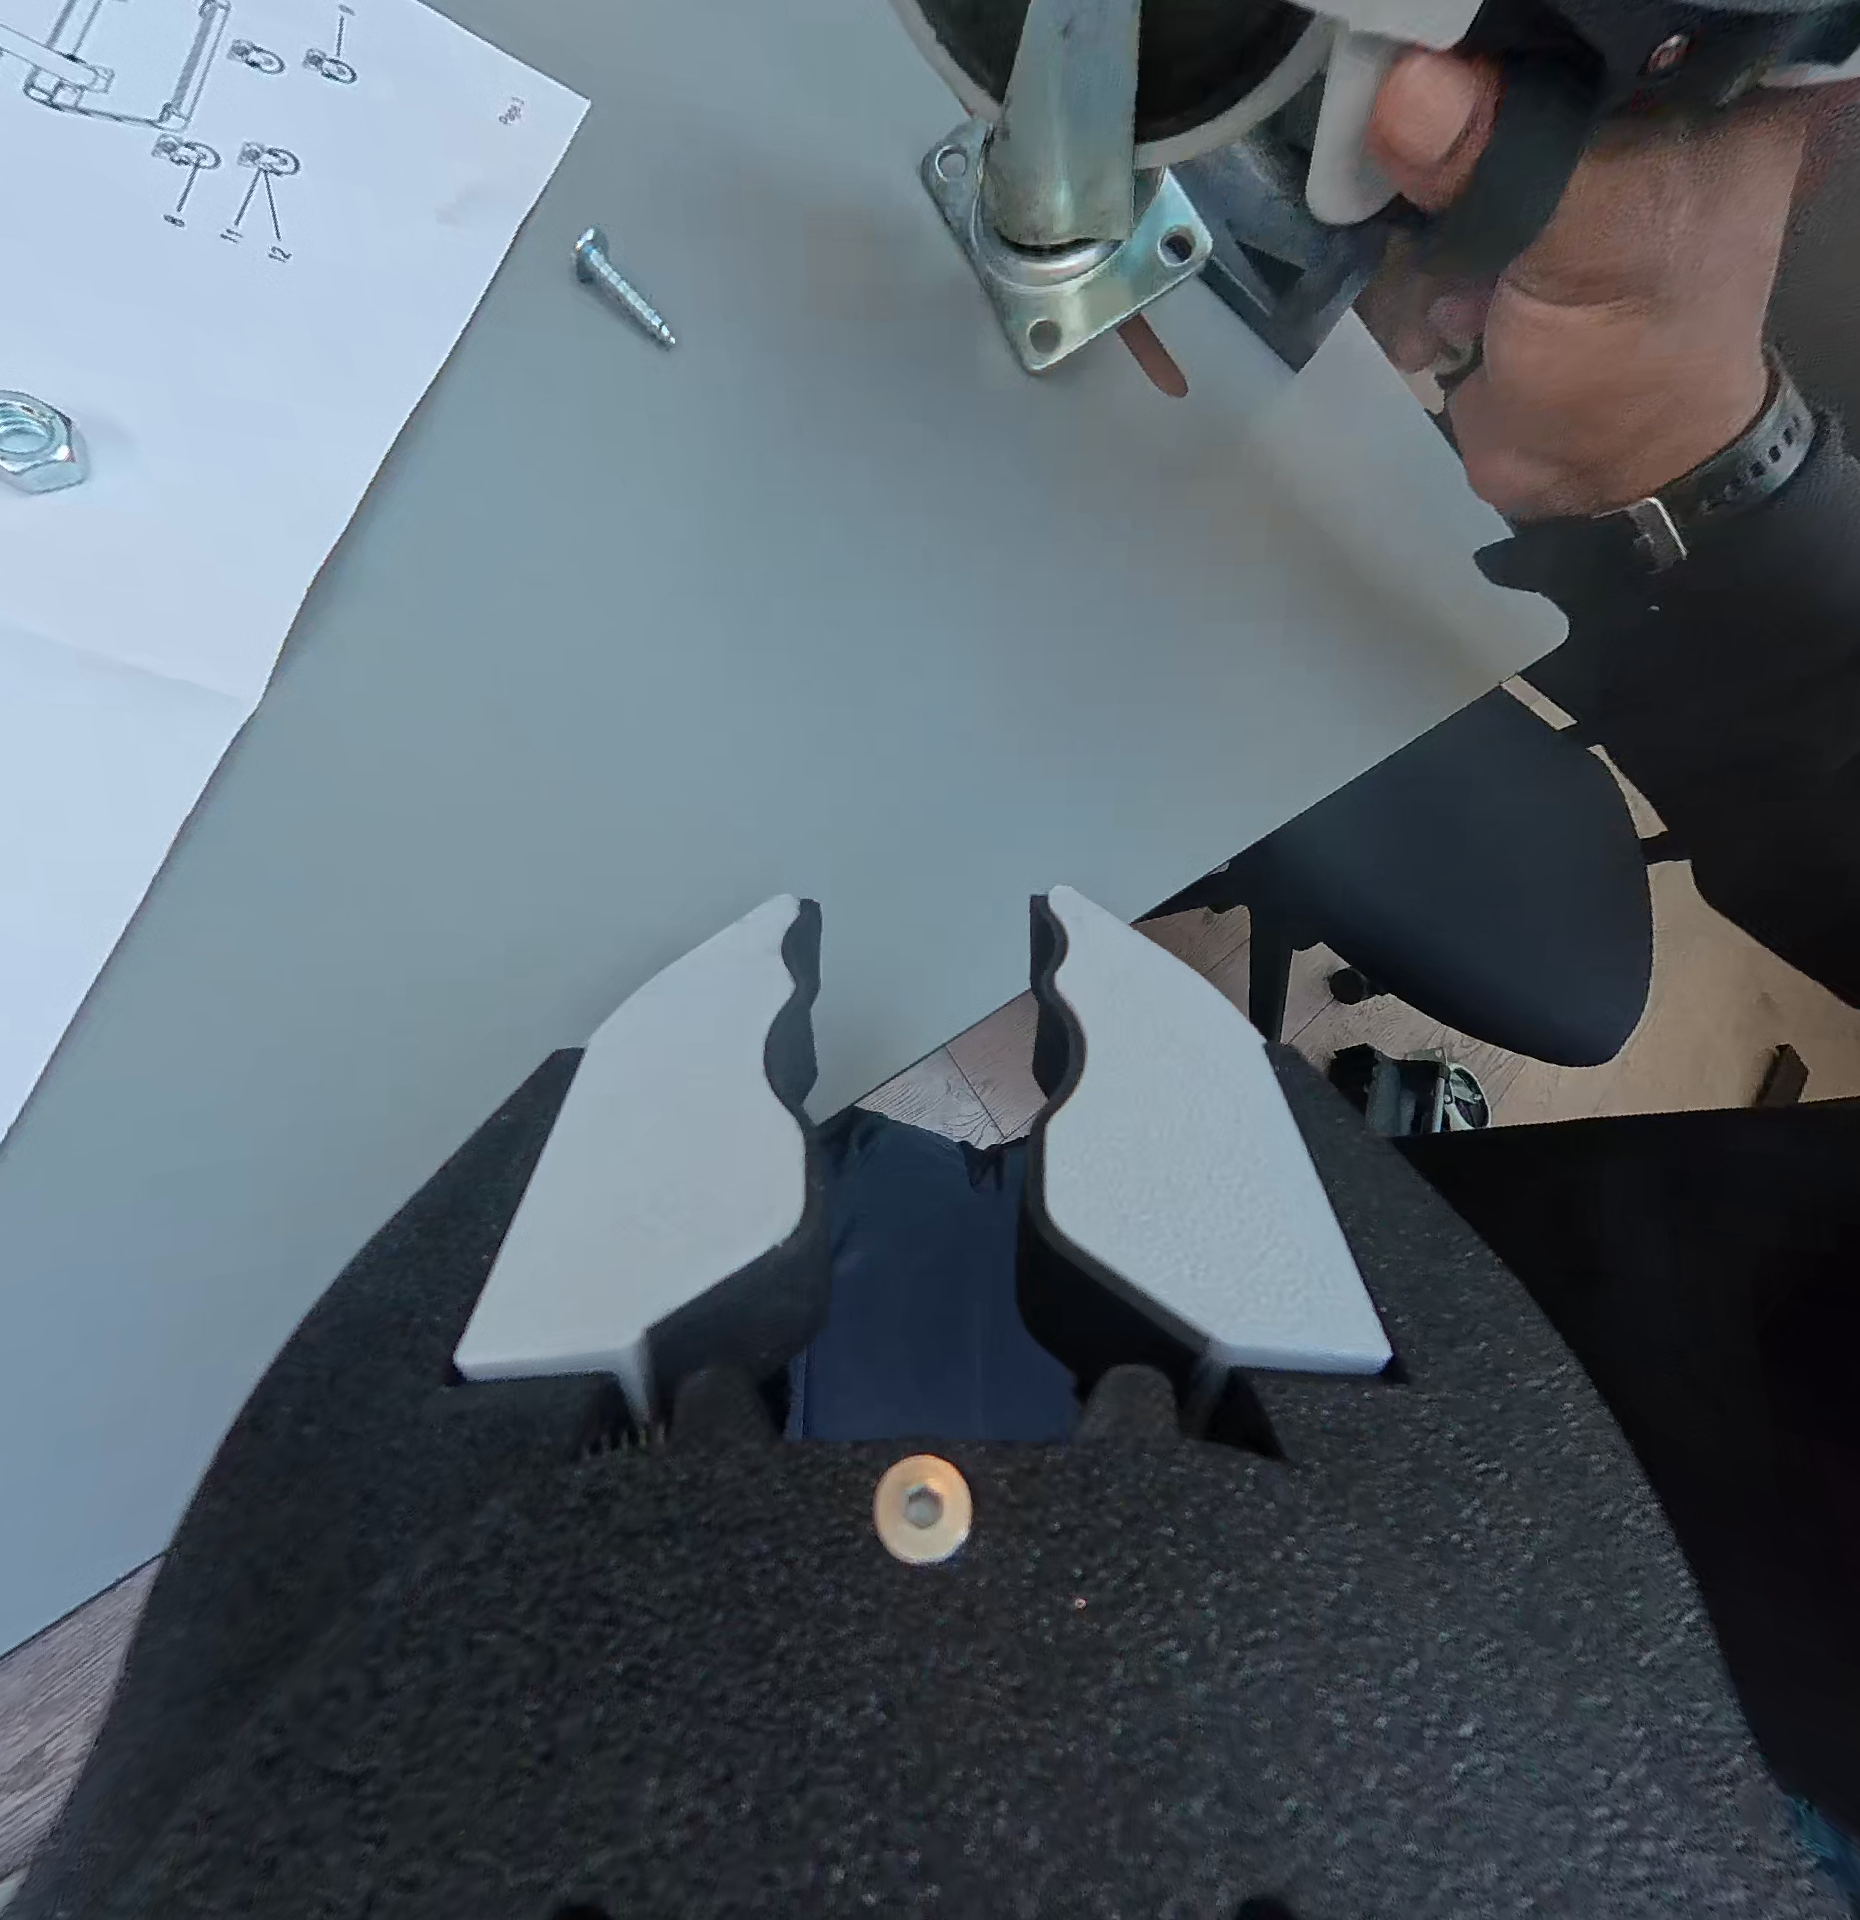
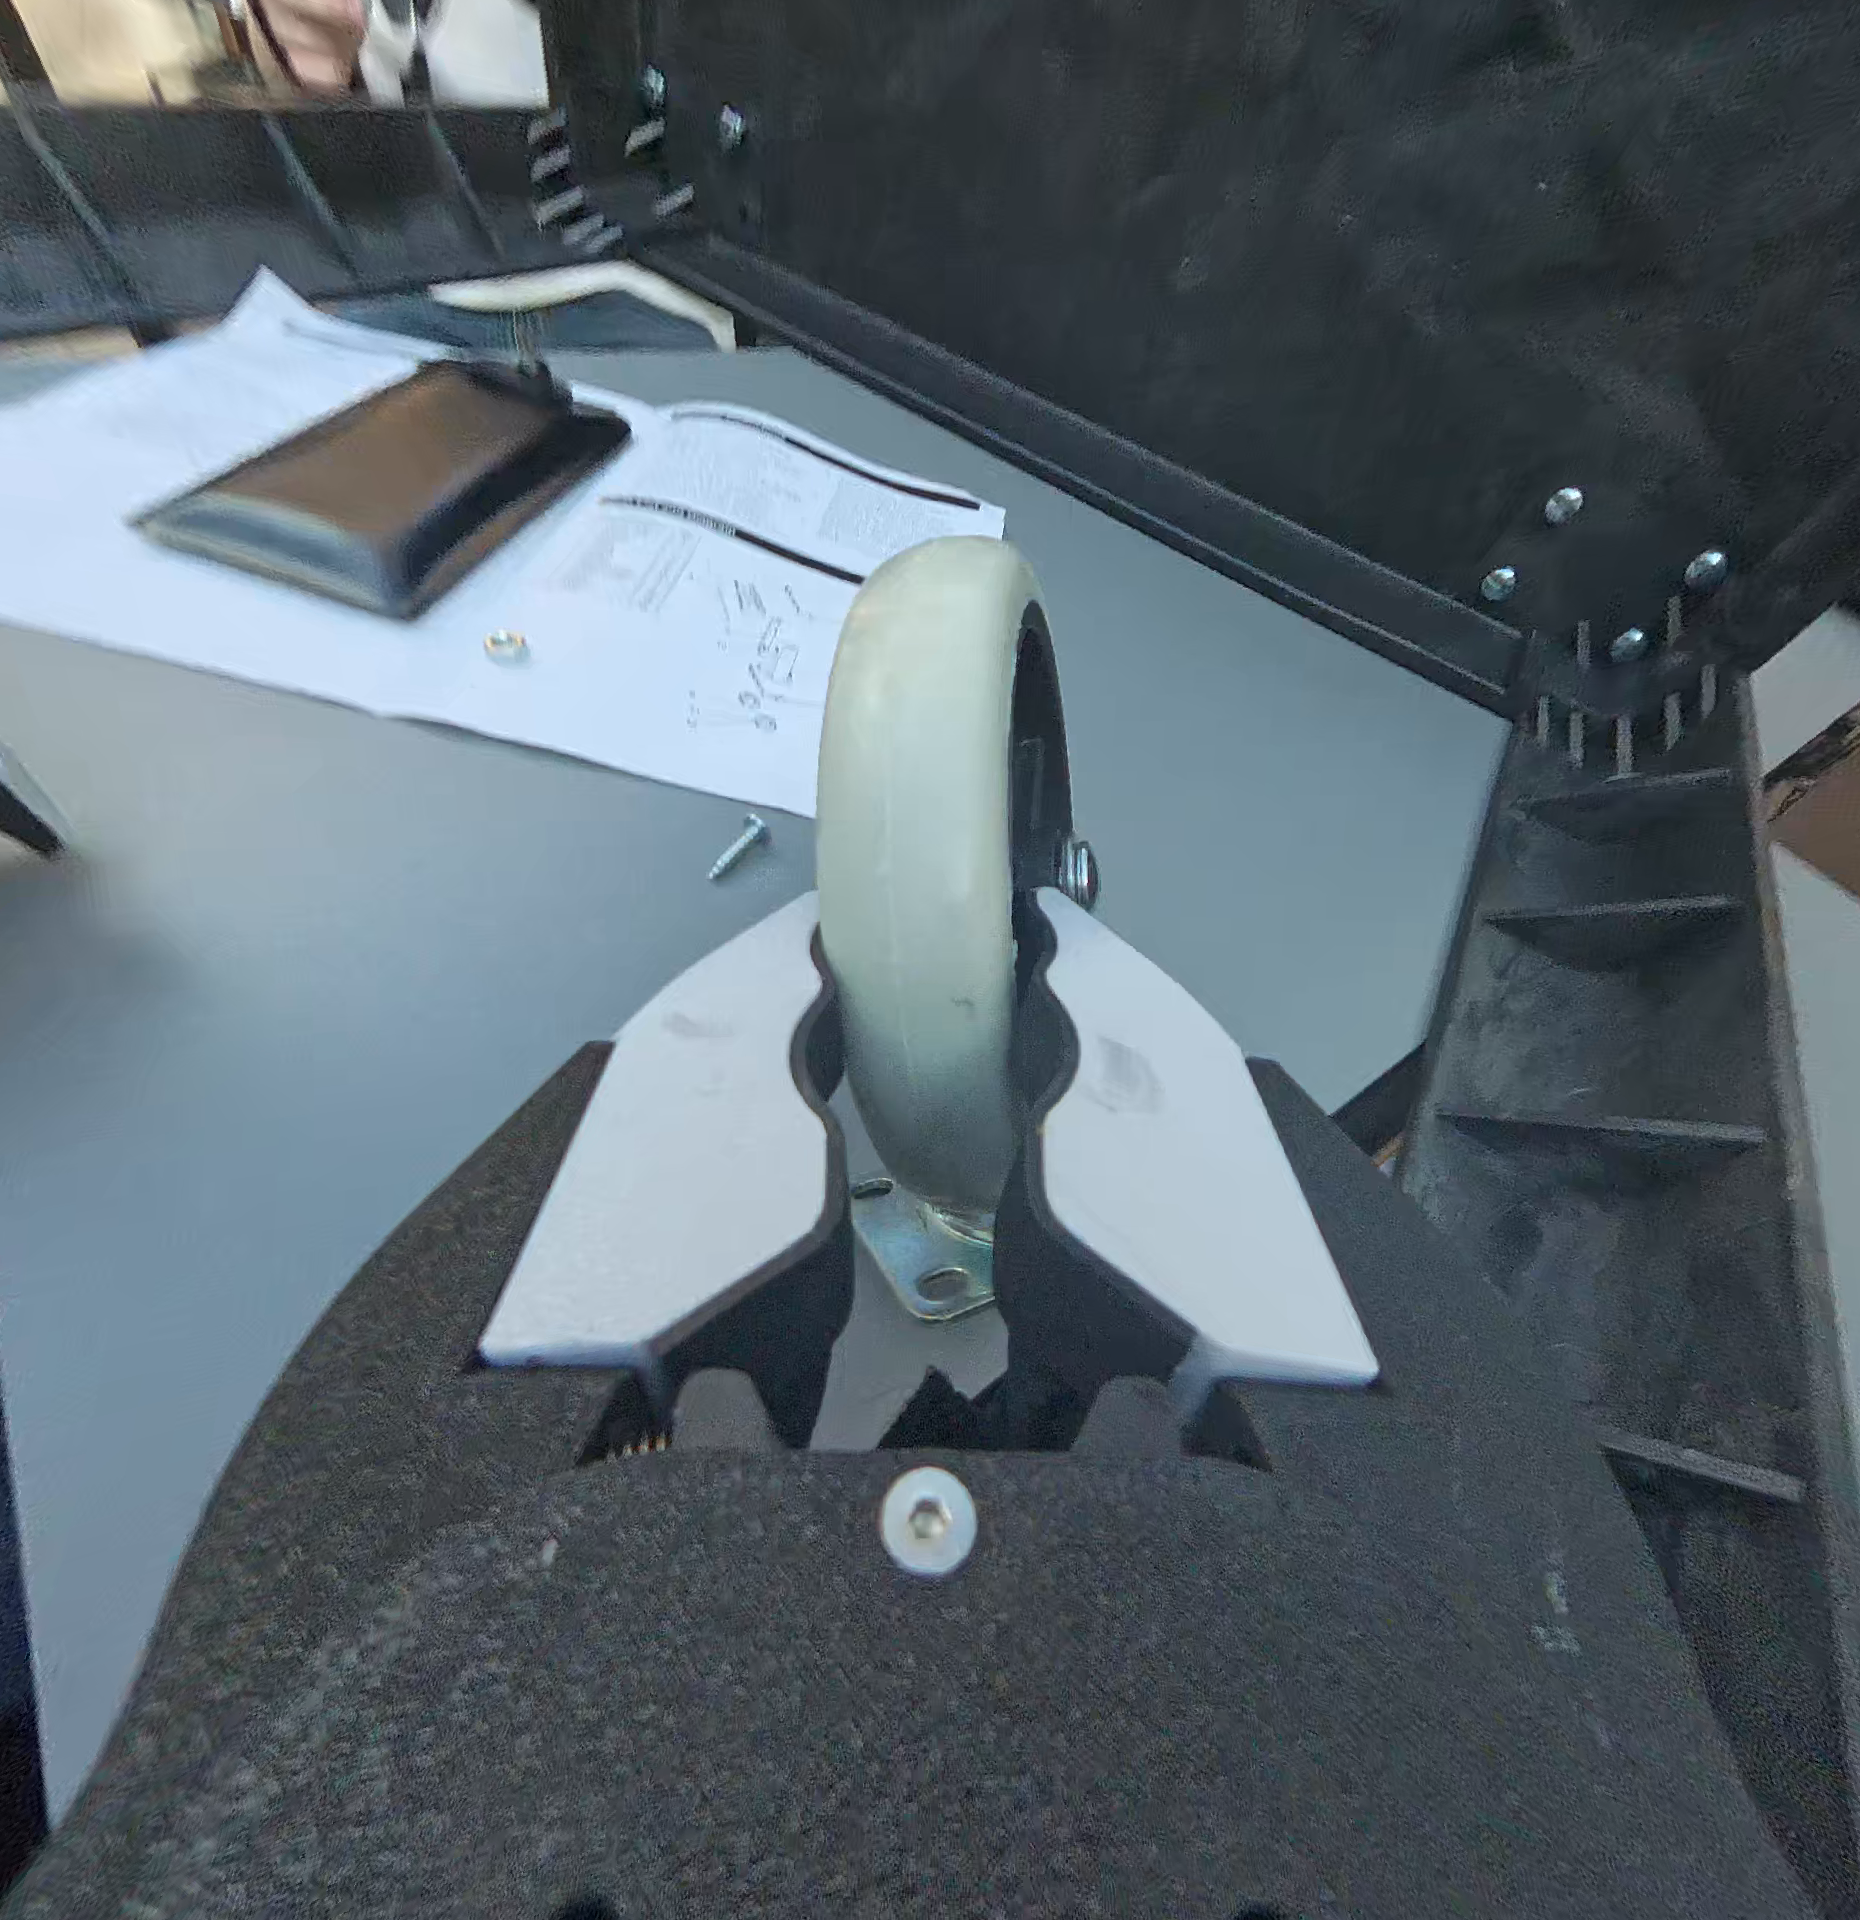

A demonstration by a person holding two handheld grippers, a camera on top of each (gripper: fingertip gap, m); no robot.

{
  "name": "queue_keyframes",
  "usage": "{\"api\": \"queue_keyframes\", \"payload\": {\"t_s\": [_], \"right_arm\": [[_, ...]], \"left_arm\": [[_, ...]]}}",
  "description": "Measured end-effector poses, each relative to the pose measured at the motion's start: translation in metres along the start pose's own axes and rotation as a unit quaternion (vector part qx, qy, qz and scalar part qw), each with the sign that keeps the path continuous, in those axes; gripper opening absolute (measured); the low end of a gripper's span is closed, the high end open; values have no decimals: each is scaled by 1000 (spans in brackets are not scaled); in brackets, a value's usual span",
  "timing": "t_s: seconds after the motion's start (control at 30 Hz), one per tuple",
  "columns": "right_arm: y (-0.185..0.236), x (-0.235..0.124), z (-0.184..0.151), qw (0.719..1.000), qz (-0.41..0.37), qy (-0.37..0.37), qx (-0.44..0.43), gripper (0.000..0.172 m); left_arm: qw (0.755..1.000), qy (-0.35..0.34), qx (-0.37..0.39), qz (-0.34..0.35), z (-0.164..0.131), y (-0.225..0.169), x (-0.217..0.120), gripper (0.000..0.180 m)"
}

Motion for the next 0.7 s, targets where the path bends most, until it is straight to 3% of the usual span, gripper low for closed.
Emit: {"api": "queue_keyframes", "payload": {"t_s": [0.07,0.13,0.47,0.7], "right_arm": [[-16,-2,-3,994,3,-43,101,29],[-24,0,-6,987,7,-65,148,29],[-34,40,-11,982,3,-69,176,28],[-21,15,-20,985,-22,-70,154,29]], "left_arm": [[1000,-2,-4,-2,-1,-2,1,38],[1000,-6,-7,-3,-3,-3,0,38],[1000,-12,-17,-9,-15,-12,-3,36],[999,-19,-23,-13,-22,-14,-8,35]]}}
Point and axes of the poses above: each gripper's, where its closed fingertips meet, x out along the fingers, z out of its top, y = z × x across the jaws, the point moved 6 cm from there along -x, back along the fingers, and after that the axes turned 8 degrees about -y, right-handed, at the moved point
